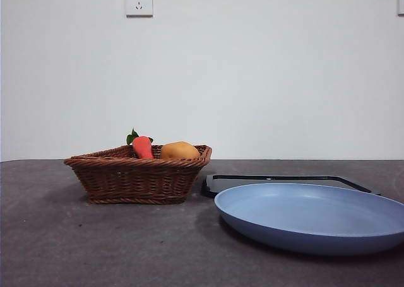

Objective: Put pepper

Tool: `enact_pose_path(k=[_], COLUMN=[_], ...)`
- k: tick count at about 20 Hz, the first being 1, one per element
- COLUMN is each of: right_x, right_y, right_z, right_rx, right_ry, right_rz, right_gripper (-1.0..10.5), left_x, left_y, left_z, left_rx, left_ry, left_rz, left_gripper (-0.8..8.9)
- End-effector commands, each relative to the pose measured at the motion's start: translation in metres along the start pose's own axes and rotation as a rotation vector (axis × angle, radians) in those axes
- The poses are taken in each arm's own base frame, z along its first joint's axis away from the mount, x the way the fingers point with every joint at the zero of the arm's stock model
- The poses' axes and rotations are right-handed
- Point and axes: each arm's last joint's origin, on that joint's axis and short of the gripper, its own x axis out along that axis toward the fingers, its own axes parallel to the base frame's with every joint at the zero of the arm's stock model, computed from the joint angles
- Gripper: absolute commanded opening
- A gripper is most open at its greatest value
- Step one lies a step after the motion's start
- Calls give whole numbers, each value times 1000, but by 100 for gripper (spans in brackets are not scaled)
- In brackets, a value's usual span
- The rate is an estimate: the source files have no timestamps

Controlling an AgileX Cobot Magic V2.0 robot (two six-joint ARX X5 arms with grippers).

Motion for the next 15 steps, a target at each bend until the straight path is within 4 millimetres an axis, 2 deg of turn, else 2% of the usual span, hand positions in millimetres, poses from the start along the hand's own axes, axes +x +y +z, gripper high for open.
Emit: enact_pose_path(k=[1,9,15], right_x=[-3,-15,-18], right_y=[4,20,34], right_z=[11,58,96], right_rx=[72,84,59], right_ry=[-39,-120,1], right_rz=[35,67,96], right_gripper=[3,3,3], left_x=[-1,-12,-14], left_y=[-2,-15,-26], left_z=[5,39,72], left_rx=[-67,-106,-57], left_ry=[-15,-25,51], left_rz=[-39,-103,-186], left_gripper=[6,6,6])
